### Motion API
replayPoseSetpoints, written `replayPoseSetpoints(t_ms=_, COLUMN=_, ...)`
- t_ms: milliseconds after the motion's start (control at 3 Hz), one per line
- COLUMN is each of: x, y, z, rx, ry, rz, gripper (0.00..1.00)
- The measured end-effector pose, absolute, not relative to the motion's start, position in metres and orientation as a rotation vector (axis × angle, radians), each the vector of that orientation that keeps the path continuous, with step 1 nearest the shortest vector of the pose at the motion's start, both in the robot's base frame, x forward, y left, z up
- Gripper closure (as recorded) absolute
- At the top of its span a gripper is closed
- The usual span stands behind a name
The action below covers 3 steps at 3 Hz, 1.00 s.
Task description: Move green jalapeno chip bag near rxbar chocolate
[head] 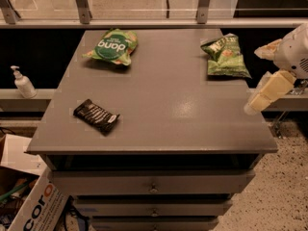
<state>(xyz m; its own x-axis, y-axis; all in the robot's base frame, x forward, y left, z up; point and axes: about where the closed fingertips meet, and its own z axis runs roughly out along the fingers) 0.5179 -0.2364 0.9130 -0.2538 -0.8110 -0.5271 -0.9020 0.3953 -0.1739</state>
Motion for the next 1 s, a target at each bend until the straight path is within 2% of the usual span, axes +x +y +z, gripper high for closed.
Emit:
replayPoseSetpoints(t_ms=667, x=0.589, y=-0.268, z=0.904, rx=-1.207, ry=2.057, rz=0.284, gripper=0.00)
replayPoseSetpoints(t_ms=1000, x=0.624, y=-0.287, z=0.897, rx=-1.069, ry=2.045, rz=0.382, gripper=0.00)
